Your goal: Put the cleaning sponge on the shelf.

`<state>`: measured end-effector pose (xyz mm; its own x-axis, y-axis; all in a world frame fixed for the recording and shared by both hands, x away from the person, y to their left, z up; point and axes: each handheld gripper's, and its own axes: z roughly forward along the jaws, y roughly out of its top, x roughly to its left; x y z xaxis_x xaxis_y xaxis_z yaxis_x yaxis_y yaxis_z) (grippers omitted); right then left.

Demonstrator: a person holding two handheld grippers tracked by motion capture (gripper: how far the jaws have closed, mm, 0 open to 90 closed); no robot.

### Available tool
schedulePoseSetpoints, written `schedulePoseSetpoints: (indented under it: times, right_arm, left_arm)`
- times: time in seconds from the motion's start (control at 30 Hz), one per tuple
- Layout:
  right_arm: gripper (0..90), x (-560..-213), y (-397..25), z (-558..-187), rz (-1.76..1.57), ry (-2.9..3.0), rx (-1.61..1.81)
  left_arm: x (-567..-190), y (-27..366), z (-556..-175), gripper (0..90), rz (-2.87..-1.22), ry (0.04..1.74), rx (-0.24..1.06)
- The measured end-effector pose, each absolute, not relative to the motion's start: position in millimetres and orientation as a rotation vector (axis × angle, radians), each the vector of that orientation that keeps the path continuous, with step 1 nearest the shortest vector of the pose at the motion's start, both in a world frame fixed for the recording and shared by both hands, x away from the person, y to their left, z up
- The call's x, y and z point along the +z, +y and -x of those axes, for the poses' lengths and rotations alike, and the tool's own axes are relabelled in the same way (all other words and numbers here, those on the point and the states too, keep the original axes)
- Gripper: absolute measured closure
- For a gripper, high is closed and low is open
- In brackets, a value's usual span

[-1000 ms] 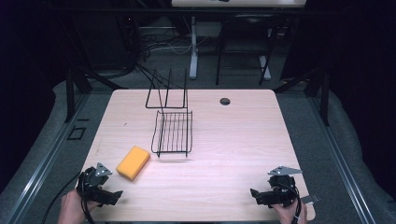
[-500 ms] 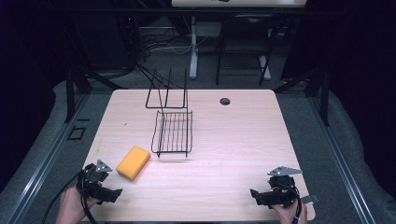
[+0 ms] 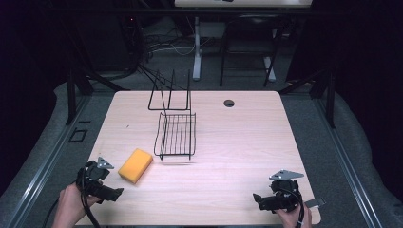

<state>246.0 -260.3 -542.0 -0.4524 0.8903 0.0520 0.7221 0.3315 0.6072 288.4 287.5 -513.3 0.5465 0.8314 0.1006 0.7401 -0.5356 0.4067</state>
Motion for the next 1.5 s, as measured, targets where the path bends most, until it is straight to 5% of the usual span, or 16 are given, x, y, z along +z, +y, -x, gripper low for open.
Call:
schedulePoseSetpoints:
  times: [1.5]
  right_arm:
    - [2.8,-541.1,-260.7,-244.9,-1.410,2.332,0.743]
  left_arm:
    - [-530.6,249.9,-358.1,0.1,-2.508,1.390,0.252]
